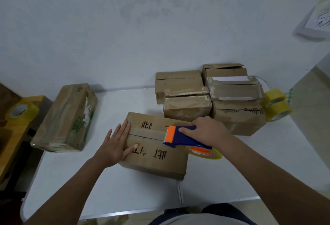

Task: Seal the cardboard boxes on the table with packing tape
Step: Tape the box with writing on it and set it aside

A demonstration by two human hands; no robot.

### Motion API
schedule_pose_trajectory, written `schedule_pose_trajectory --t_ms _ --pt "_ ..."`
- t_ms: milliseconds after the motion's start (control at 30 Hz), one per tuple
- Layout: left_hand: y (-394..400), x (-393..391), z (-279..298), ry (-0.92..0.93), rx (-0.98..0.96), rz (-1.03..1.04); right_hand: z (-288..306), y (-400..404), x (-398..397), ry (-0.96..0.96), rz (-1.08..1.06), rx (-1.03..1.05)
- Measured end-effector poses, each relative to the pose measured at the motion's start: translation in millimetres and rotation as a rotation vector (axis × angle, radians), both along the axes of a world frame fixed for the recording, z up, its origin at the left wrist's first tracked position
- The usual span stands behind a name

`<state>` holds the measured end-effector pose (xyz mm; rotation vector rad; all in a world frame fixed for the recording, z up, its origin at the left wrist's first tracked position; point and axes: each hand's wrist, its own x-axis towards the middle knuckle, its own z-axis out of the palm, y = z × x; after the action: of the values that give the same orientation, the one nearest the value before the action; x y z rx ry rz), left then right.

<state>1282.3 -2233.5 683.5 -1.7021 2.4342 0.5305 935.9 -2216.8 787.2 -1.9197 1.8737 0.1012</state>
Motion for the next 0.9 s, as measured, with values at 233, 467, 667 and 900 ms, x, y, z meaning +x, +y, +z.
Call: schedule_pose_trajectory --t_ms 233,467,667,900 --pt "-0.3 -3.4 11.3 -0.128 -0.085 -0.059 -3.8 -0.8 11.4 0.008 -0.052 -0.002" --pt "49.8 -80.6 -3.7 0.095 -0.063 0.060 -1.6 -1.0 18.2 0.053 0.024 -0.026" --pt "51.1 -77.8 -16.4 0.050 -0.164 0.071 3.1 2.0 17.6 0.073 0.044 0.002" --pt "49.8 -76.0 -13.8 0.009 -0.143 0.063 -8.1 12.7 -4.6 -0.024 -0.001 0.021"
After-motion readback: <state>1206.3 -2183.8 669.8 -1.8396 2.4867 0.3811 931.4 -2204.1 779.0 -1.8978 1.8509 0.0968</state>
